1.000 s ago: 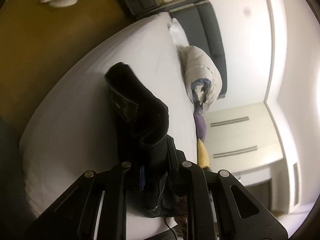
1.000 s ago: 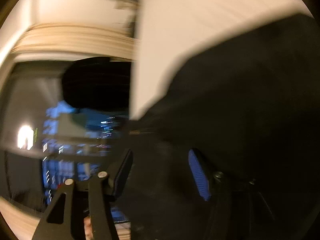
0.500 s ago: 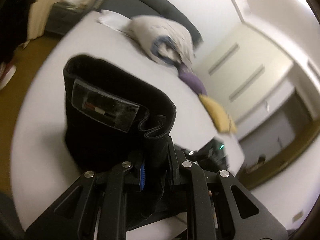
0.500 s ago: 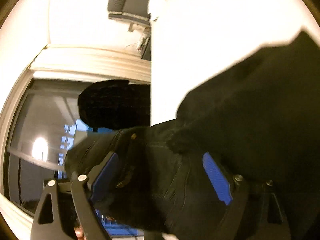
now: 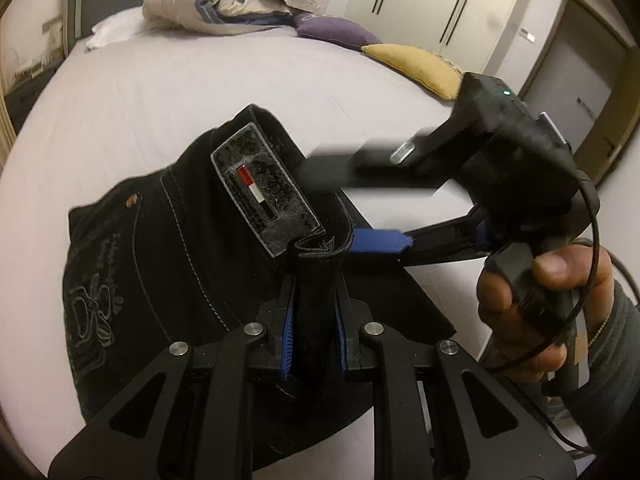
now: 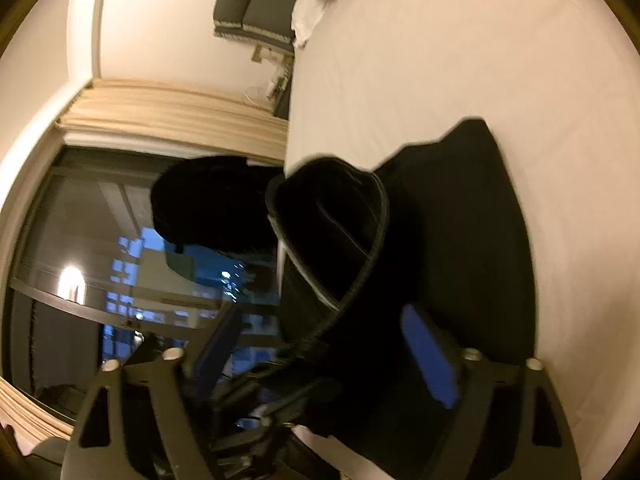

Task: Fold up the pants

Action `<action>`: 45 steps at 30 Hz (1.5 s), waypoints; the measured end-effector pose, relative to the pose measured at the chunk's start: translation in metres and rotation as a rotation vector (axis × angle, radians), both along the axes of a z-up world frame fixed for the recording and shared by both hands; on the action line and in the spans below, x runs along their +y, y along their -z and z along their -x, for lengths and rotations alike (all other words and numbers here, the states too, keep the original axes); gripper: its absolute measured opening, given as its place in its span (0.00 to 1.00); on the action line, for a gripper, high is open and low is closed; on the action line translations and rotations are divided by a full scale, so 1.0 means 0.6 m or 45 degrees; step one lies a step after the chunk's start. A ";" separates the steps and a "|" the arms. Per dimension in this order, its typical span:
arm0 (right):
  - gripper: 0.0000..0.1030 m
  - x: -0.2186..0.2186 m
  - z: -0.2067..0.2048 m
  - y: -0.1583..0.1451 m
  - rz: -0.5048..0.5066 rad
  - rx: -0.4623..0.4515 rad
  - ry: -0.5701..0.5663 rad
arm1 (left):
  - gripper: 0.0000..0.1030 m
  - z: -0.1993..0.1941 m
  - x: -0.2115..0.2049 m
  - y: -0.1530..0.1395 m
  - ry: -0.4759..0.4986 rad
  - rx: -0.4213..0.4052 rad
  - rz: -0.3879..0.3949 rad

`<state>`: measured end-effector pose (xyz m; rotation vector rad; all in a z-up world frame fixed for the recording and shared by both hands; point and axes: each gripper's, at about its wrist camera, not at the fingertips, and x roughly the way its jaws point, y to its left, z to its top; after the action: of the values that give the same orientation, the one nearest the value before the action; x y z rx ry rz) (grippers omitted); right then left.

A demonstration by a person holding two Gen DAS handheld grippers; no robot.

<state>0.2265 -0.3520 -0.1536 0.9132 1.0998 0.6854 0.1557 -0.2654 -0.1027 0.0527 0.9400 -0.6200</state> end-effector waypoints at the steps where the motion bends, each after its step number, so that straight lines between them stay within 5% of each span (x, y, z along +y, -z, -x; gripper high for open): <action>1: 0.69 0.010 -0.003 0.002 0.039 0.003 -0.019 | 0.15 0.000 -0.008 -0.001 0.005 -0.016 -0.022; 6: 0.27 0.025 -0.014 -0.007 0.195 -0.010 -0.078 | 0.15 0.002 -0.046 0.015 0.057 -0.099 -0.156; 10: 0.19 0.006 -0.012 -0.019 0.248 -0.034 -0.065 | 0.15 0.012 -0.072 0.023 0.097 -0.145 -0.216; 20: 0.17 -0.084 0.024 0.023 0.091 0.011 0.081 | 0.15 0.019 -0.153 0.043 0.235 -0.189 -0.286; 27: 0.19 -0.099 0.023 0.076 0.000 0.108 0.073 | 0.20 0.031 -0.194 0.100 0.299 -0.196 -0.395; 30: 0.34 -0.106 0.029 0.052 0.085 0.064 0.107 | 0.34 0.042 -0.181 0.089 0.324 -0.156 -0.319; 32: 0.43 -0.123 0.038 0.033 0.152 0.048 0.177 | 0.67 0.063 -0.155 0.061 0.321 -0.154 -0.234; 33: 0.50 -0.134 0.045 0.017 0.246 0.033 0.225 | 0.73 0.072 -0.139 0.041 0.313 -0.176 -0.202; 35: 0.50 -0.145 0.053 -0.006 0.300 -0.012 0.246 | 0.85 0.087 -0.092 0.001 0.265 -0.249 -0.133; 39: 0.50 -0.110 0.056 -0.055 0.282 -0.179 0.093 | 0.86 0.067 0.013 -0.012 0.036 -0.248 -0.069; 45: 0.46 -0.070 0.029 -0.007 0.454 -0.035 -0.021 | 0.86 -0.035 0.126 0.039 -0.290 -0.086 -0.015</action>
<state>0.2090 -0.3939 -0.1495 0.5883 1.1607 0.4922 0.1767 -0.1896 -0.1259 -0.0225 0.8699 -0.3997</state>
